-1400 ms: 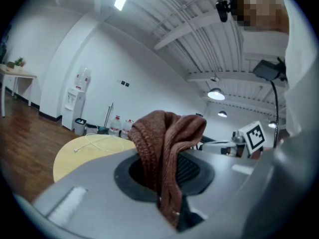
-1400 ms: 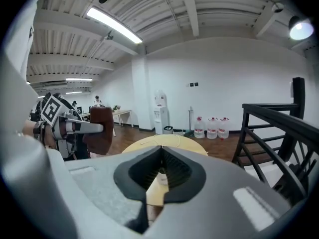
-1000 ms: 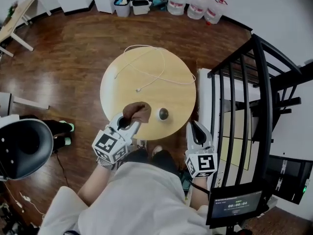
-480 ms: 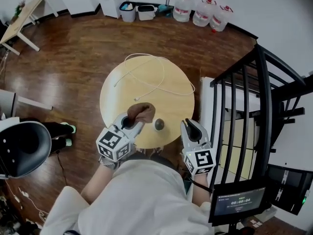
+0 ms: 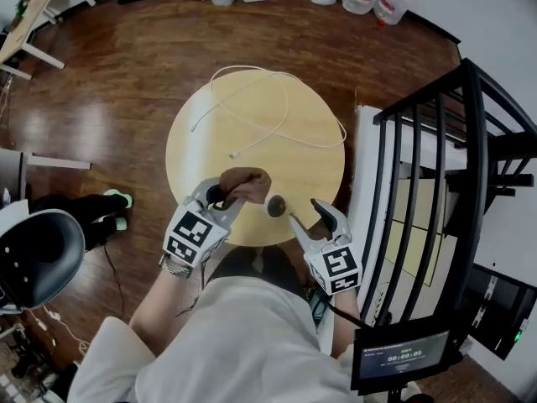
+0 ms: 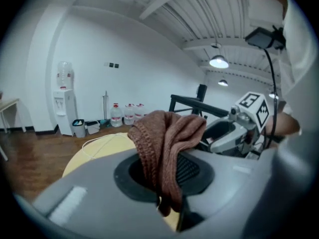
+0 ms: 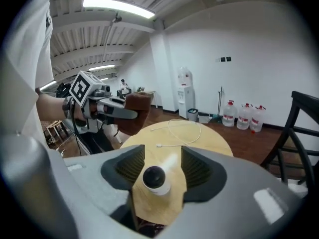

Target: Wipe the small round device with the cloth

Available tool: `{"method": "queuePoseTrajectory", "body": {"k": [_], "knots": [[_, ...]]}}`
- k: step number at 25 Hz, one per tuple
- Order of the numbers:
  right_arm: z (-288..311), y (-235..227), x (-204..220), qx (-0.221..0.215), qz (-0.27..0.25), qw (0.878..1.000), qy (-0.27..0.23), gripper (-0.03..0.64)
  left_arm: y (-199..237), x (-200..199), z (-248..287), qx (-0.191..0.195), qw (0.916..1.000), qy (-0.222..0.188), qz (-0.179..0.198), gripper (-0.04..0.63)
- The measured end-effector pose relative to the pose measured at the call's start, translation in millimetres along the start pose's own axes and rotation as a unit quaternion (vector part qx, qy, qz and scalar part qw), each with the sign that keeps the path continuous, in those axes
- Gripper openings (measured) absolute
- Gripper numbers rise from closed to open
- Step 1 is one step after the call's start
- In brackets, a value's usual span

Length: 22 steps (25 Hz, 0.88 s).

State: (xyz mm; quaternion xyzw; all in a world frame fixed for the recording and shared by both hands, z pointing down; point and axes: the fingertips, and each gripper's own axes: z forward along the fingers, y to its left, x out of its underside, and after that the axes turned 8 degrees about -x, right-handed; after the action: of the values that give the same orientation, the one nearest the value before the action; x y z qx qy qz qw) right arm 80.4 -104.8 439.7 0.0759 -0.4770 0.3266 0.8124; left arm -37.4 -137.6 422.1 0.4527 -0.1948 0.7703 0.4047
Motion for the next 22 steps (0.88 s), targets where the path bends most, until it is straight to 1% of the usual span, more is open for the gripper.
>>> {"method": "queuePoseTrajectory", "body": {"k": [3,5,6,8,10,13,15,17,18,20,22], "knots": [[19.4,4.4,18.5,-0.014,-0.001,0.999,0.031,0.242,3.7,6.4,7.7,0.032,0.9988,0.009,0.035,0.077],[32.8,3.0,33.8,-0.018,0.013,0.998,0.052,0.261,9.4,15.8,18.2,0.039,0.9972,0.018,0.061,0.078],[37.6,1.6,41.9,-0.017,0.024,0.998,0.063,0.268,11.4,23.0,23.7,0.038,0.9951,0.029,0.086,0.078],[40.2,7.4,49.2,-0.017,0.051,0.996,0.078,0.273,10.0,38.0,26.7,0.035,0.9868,0.060,0.146,0.078],[29.6,34.7,38.7,-0.027,0.077,0.994,0.078,0.286,0.2,38.4,6.0,0.035,0.9765,0.079,0.198,0.078],[7.5,89.3,13.6,-0.033,0.106,0.991,0.073,0.302,-18.1,20.5,-42.9,0.037,0.9638,0.077,0.253,0.078],[4.1,105.9,10.5,-0.028,0.118,0.990,0.077,0.307,-31.8,17.6,-52.3,0.058,0.9556,0.067,0.281,0.078],[5.4,113.3,13.2,-0.028,0.126,0.988,0.083,0.307,-47.9,21.1,-50.7,0.091,0.9439,0.055,0.313,0.080],[6.5,115.6,14.3,-0.030,0.130,0.988,0.083,0.307,-55.0,24.6,-48.5,0.108,0.9352,0.049,0.334,0.078],[7.1,120.9,13.7,-0.034,0.140,0.986,0.080,0.307,-65.0,33.3,-46.9,0.134,0.9127,0.045,0.383,0.078],[2.6,129.8,7.3,-0.040,0.148,0.985,0.075,0.307,-71.6,38.2,-54.2,0.150,0.8912,0.049,0.425,0.078]]}}
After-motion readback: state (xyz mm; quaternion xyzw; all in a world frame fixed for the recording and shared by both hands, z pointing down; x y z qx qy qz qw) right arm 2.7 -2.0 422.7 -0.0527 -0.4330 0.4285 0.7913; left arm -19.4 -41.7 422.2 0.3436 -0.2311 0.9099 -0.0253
